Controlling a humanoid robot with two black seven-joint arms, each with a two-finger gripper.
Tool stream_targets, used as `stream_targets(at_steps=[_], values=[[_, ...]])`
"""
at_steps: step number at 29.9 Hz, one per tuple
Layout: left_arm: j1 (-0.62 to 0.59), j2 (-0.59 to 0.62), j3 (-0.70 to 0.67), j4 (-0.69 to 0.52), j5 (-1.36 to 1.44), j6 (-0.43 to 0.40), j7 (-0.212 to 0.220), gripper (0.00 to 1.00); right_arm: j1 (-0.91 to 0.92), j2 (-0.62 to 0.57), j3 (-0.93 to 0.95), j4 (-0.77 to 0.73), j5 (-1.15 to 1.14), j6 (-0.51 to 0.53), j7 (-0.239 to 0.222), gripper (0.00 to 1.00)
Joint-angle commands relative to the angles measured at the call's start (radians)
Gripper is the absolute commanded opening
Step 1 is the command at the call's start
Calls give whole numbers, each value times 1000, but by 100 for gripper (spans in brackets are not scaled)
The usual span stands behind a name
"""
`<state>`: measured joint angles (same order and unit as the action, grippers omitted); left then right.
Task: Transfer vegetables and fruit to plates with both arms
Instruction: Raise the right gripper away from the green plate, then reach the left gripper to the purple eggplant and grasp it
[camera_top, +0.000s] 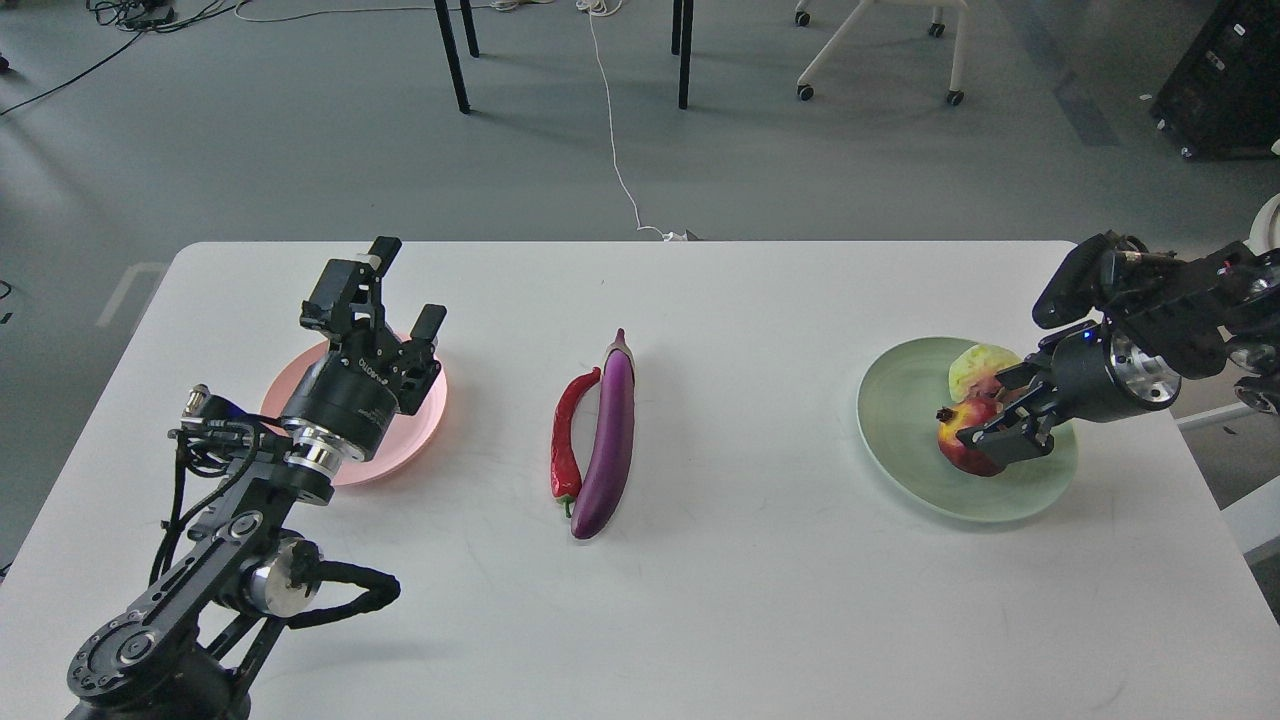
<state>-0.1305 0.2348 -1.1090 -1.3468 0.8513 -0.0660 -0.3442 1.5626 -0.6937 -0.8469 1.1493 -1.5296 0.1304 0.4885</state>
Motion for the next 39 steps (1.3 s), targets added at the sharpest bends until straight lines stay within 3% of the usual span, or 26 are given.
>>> stream_targets(at_steps=[1, 4, 8, 12, 15, 23, 29, 32, 36, 39], values=[[0, 8, 0, 0, 0, 0, -1, 98, 1, -50, 81, 56, 32, 0, 0, 97], [-1, 14, -2, 0, 0, -2, -1, 98, -3, -108, 221, 98, 158, 11, 0, 98], [-9, 27, 3, 0, 0, -3, -1, 98, -62, -132, 370, 112, 548, 15, 0, 98], [-18, 32, 5, 0, 6, -3, -1, 98, -214, -121, 544, 99, 1062, 9, 0, 98], [-32, 46, 12, 0, 12, -3, -1, 98, -362, -101, 705, 96, 1273, 0, 0, 99], [-103, 70, 126, -2, 282, -3, 1, 98, -762, 112, 1149, -120, 1536, 5, 0, 99], [-253, 184, 326, -54, 682, -11, 24, 98, -822, 123, 1203, -149, 1556, 15, 0, 99], [-407, 224, 489, -58, 856, -41, 85, 98, -828, 108, 1203, -151, 1556, 21, 0, 99], [-676, 216, 704, -29, 920, -175, 224, 98, -831, 80, 1201, -151, 1554, 29, 0, 99], [-796, 131, 799, 70, 922, -239, 303, 98, -845, 65, 1201, -151, 1554, 29, 0, 99]])
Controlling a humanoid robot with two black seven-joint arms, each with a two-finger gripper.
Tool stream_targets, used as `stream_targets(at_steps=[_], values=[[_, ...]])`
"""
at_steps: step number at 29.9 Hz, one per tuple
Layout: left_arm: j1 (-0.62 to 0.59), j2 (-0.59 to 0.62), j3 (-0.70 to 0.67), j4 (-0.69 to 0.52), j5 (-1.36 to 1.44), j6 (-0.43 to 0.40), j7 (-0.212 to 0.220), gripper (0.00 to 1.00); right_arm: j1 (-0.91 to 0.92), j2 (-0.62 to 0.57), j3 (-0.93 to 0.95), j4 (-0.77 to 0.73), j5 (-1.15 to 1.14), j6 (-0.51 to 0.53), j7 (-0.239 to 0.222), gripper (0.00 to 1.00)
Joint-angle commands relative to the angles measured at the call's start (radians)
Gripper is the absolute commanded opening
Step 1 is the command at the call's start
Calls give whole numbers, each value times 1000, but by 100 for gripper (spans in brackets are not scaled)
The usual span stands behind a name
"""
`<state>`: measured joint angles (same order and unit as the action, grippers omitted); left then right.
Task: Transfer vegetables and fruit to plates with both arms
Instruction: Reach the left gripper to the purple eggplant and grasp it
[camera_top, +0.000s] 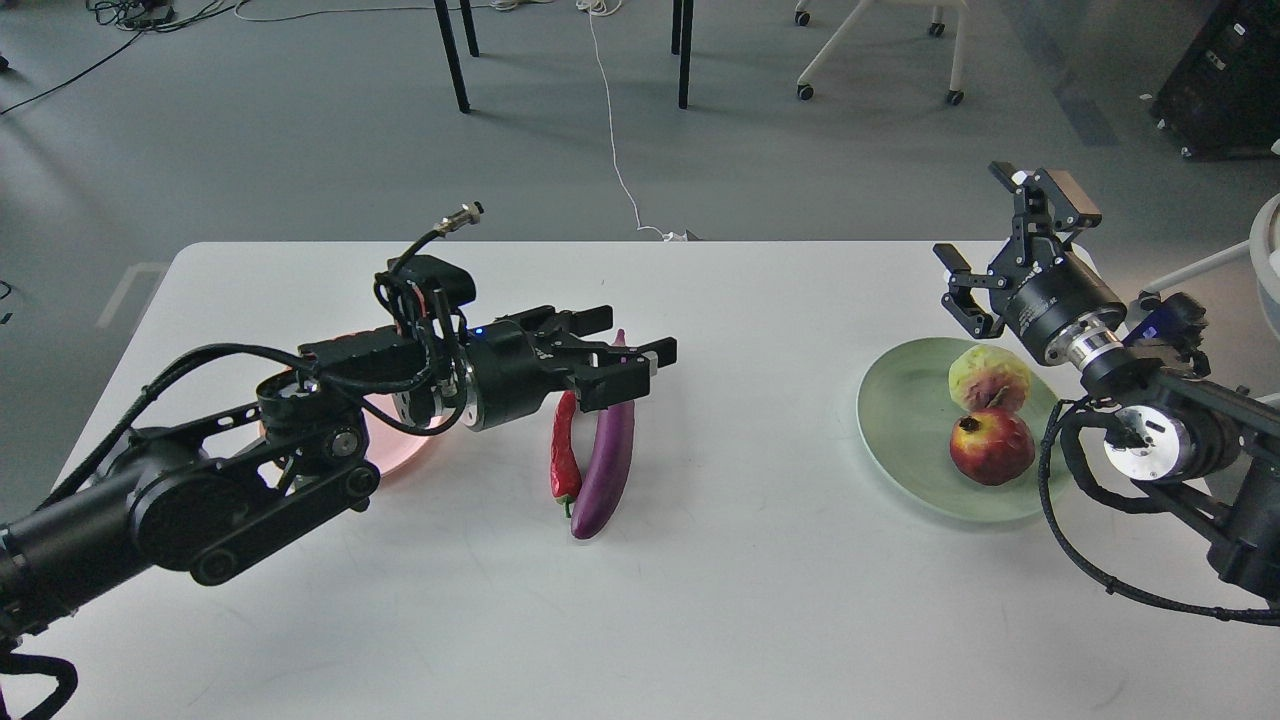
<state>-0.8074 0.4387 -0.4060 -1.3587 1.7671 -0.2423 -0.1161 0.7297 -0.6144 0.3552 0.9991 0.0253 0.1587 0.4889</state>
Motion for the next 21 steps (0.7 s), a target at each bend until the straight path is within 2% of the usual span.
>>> stream_targets(at_steps=[1, 5, 9, 12, 21], values=[[-136, -112, 111, 116, 5, -80, 88, 98, -19, -18, 1, -1, -1, 1, 0, 99], [-165, -207, 125, 255, 5, -187, 136, 98, -30, -41, 2, 3, -1, 1, 0, 99], [-168, -221, 145, 335, 6, -229, 173, 98, -41, -51, 2, 6, -1, 1, 0, 99], [-171, -226, 190, 346, 2, -246, 188, 98, -41, -53, 2, 6, -1, 1, 0, 99], [-162, -244, 196, 337, -6, -246, 217, 95, -41, -41, 5, 3, -1, 1, 0, 99]])
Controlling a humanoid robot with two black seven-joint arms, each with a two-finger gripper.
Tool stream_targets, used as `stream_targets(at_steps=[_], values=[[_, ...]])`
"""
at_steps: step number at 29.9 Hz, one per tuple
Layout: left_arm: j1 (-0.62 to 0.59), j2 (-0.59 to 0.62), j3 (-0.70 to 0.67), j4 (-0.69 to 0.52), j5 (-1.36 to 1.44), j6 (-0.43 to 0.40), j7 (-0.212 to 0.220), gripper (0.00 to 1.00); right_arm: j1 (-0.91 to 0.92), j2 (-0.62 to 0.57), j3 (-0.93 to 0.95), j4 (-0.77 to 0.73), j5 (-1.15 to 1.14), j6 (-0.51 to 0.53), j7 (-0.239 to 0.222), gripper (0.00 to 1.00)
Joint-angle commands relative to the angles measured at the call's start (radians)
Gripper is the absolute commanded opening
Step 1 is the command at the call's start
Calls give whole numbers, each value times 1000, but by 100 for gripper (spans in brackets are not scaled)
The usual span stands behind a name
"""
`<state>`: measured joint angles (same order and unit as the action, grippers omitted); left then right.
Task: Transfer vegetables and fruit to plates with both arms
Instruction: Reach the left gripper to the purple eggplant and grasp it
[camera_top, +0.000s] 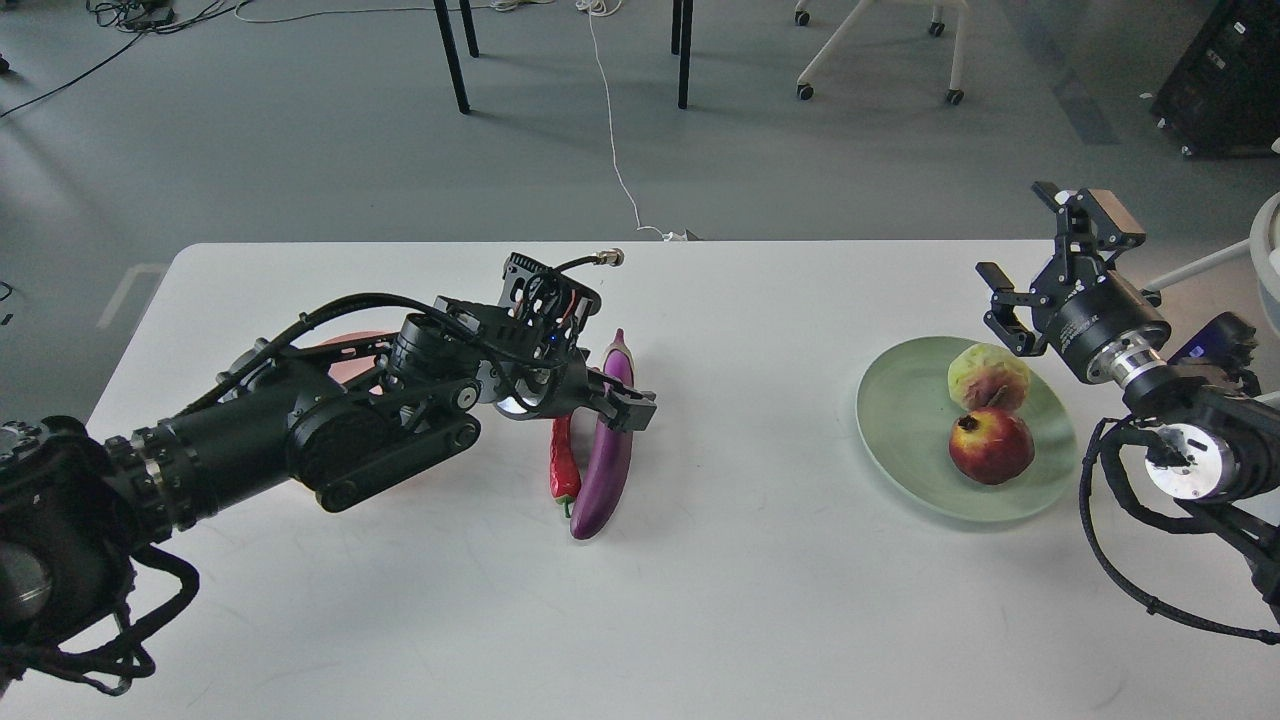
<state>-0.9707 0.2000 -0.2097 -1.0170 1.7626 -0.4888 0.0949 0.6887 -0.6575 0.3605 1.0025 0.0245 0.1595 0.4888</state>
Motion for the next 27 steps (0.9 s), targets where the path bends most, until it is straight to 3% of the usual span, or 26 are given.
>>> stream_targets(at_steps=[1, 8, 27], values=[[1, -5, 0, -11, -2, 0, 6, 95, 0, 2, 0, -1, -1, -1, 0, 99], [9, -4, 3, -48, -23, 0, 40, 91, 0, 1, -2, -1, -5, -2, 0, 99], [61, 6, 3, -49, -25, 0, 46, 91, -1, 2, -1, -1, -11, -2, 0, 99]])
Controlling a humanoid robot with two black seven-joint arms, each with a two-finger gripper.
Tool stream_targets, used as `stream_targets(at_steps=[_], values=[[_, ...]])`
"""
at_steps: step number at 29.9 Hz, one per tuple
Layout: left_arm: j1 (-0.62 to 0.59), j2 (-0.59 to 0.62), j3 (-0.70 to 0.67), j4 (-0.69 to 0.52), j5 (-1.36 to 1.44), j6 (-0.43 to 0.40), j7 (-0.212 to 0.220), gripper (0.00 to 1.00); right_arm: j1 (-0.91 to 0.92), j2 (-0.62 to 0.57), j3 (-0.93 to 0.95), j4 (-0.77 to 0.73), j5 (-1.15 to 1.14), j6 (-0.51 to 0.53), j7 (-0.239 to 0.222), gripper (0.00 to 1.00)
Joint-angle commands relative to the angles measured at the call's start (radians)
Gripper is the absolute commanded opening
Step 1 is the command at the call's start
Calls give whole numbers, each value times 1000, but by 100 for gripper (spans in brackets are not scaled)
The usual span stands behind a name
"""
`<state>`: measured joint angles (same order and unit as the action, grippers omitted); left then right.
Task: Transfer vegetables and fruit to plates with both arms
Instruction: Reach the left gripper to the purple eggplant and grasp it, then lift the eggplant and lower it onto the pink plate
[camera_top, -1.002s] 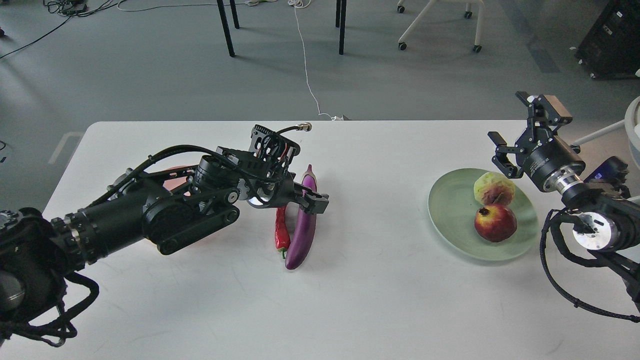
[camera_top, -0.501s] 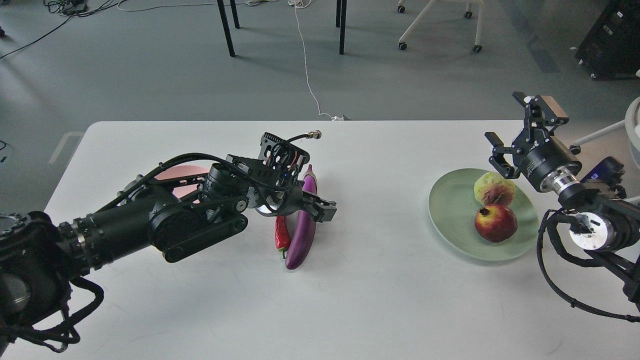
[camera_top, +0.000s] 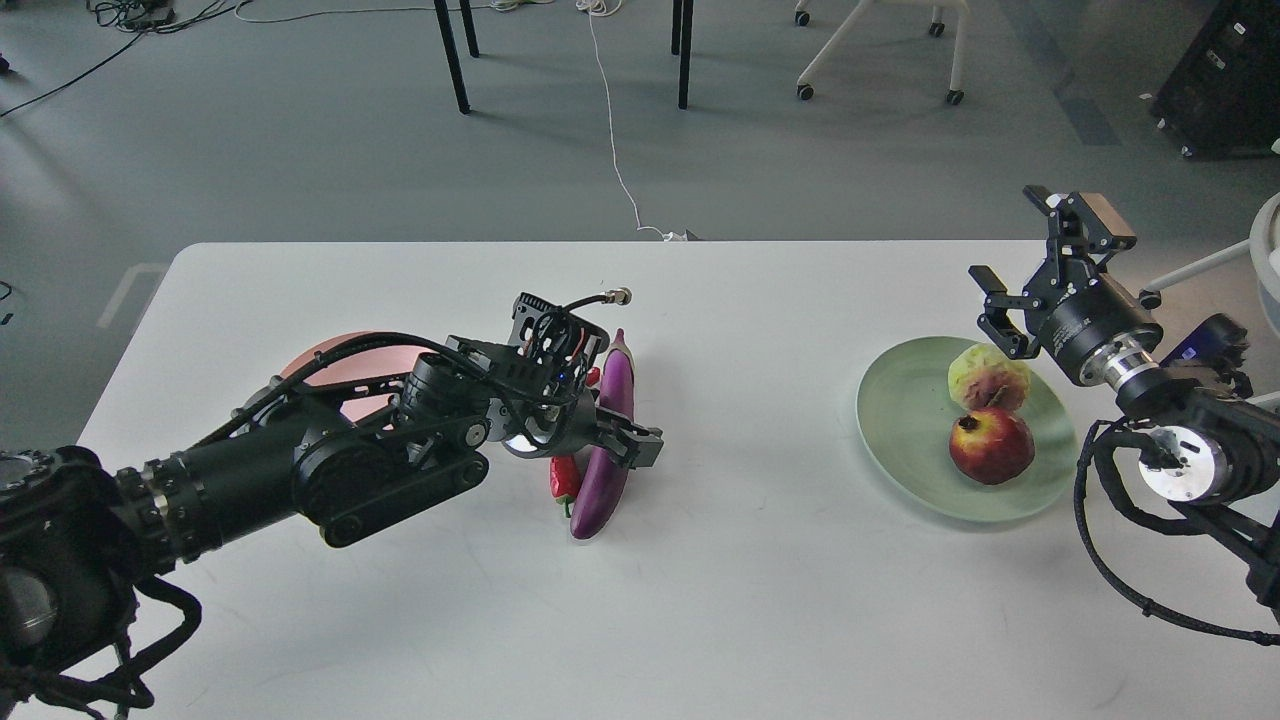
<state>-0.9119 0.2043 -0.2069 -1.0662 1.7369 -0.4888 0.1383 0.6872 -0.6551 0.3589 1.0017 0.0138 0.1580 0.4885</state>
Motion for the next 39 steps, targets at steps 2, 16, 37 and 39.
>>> stream_targets(at_steps=[2, 16, 37, 39], values=[[4, 4, 1, 0, 1, 0, 3, 91, -1, 0, 0, 0, 0, 0, 0, 99], [16, -5, -8, -1, -118, 0, 39, 27, -3, 0, -6, 0, -5, -2, 0, 99], [-73, 341, -85, -106, -431, 0, -6, 15, -8, 12, -6, -3, -6, -2, 0, 99], [-59, 427, -45, -103, -404, 0, -45, 15, -8, 12, -6, -3, -6, -2, 0, 99]])
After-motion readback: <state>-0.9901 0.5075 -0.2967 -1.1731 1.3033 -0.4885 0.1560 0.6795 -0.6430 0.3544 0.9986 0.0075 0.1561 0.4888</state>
